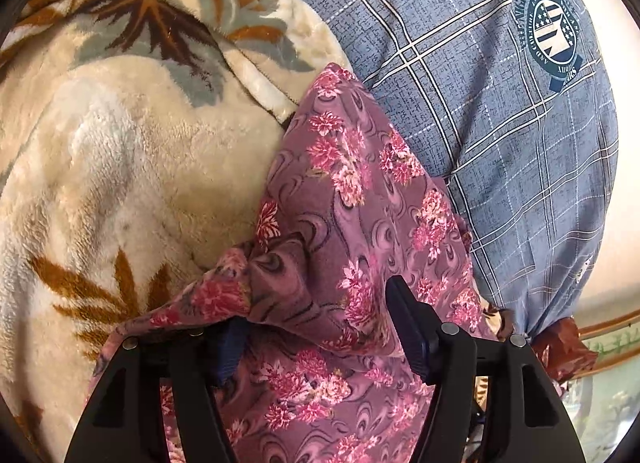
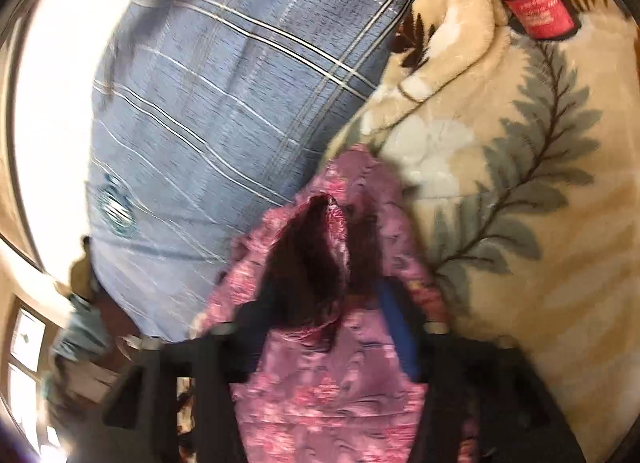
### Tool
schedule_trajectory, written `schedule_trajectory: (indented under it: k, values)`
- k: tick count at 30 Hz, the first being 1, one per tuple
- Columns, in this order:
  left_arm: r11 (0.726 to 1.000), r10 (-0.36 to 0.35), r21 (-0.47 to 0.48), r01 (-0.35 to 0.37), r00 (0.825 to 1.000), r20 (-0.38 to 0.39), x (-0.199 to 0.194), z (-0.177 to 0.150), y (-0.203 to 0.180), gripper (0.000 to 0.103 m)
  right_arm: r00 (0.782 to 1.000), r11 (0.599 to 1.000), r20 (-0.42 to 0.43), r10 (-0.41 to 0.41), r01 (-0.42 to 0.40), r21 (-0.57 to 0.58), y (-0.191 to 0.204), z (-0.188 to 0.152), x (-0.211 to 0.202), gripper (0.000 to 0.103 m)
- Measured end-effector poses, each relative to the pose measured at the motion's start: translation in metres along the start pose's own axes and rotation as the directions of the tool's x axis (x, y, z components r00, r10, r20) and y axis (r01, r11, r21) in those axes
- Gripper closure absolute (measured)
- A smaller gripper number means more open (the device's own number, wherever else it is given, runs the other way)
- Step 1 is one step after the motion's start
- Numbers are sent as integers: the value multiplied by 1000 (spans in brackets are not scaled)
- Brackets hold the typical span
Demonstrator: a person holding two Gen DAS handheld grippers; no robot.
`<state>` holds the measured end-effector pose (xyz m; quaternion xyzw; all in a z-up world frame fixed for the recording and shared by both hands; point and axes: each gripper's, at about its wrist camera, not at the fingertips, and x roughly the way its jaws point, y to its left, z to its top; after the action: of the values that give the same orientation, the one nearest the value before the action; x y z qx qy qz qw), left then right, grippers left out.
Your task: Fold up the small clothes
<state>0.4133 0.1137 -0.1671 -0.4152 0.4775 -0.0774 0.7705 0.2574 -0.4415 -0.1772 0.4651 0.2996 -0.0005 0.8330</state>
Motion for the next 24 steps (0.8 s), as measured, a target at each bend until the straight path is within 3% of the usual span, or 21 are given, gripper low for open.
schedule_trajectory:
  k: [3, 8, 11, 13, 15, 16, 17, 20, 24]
  values:
    - [1000, 7, 8, -7, 1000, 4, 1, -2, -2, 40, 999, 999, 36, 41, -42, 10, 4, -4, -2, 31]
    - [1000, -2, -2, 2, 1000, 3, 1, -1, 1, 40, 988, 989, 123, 90, -103, 104, 1, -7, -14, 26]
    - [1000, 15, 10, -15, 1000, 15, 3, -1, -2, 40, 996, 999, 92, -10, 5, 50, 12, -8, -4, 22]
    - [999, 39, 33, -41, 999, 34, 2, -3, -6, 49, 993, 992, 52, -105, 108, -68, 28, -7, 13, 23]
    - [996, 56, 62, -59, 998, 41, 3, -4, -12, 83, 988, 974, 21, -156, 157, -163, 40, -5, 26, 63]
    - [996, 58, 68, -61, 997, 41, 2, -4, -13, 85, 987, 970, -12, -158, 153, -187, 43, -1, 31, 93]
    - [997, 49, 64, -52, 998, 51, -2, -4, -14, 88, 989, 973, -29, -142, 134, -188, 47, 4, 30, 96]
    - [996, 40, 80, -45, 997, 68, -16, -8, -20, 90, 998, 979, 50, -41, 50, -200, 57, 8, -5, 96]
    - [988, 129, 86, -129, 992, 0, -4, -19, -17, 89, 995, 983, 51, -91, 98, -157, 29, 6, -20, 96]
